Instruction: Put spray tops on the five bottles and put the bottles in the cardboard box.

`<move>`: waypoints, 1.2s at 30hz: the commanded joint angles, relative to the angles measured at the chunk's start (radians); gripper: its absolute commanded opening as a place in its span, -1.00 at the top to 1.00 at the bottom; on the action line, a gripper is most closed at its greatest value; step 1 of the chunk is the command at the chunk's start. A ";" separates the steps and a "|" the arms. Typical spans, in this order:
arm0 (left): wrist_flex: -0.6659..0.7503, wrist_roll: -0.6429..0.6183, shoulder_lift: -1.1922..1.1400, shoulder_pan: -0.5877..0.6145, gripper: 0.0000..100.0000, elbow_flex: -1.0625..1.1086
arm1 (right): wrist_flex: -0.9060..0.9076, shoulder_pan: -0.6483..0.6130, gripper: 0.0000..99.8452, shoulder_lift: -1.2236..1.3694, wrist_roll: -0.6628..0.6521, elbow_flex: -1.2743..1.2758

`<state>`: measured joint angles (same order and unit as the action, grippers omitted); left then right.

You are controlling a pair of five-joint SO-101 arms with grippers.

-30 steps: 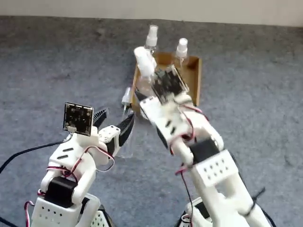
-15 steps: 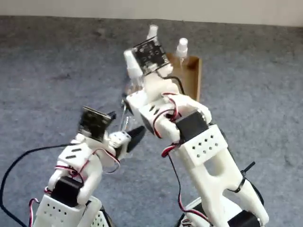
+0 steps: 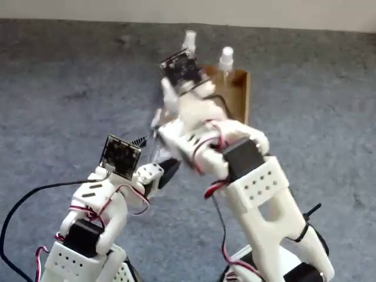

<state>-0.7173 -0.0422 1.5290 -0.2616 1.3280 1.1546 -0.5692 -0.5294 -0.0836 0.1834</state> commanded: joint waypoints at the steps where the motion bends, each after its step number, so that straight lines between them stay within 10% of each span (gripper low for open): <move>1: 0.026 0.003 0.007 -0.005 0.54 -0.004 | -0.116 0.171 0.99 -0.004 -0.044 -0.054; 8: 0.029 0.002 0.007 -0.002 0.55 0.021 | -0.381 0.355 0.99 0.013 -0.157 0.104; 36: 0.031 0.005 0.007 -0.004 0.55 0.024 | -1.006 0.377 0.99 0.423 -0.203 0.308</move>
<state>-0.7112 -0.0422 1.5290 -0.2585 1.3571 0.2002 -0.2010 -0.1013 -0.2770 0.5040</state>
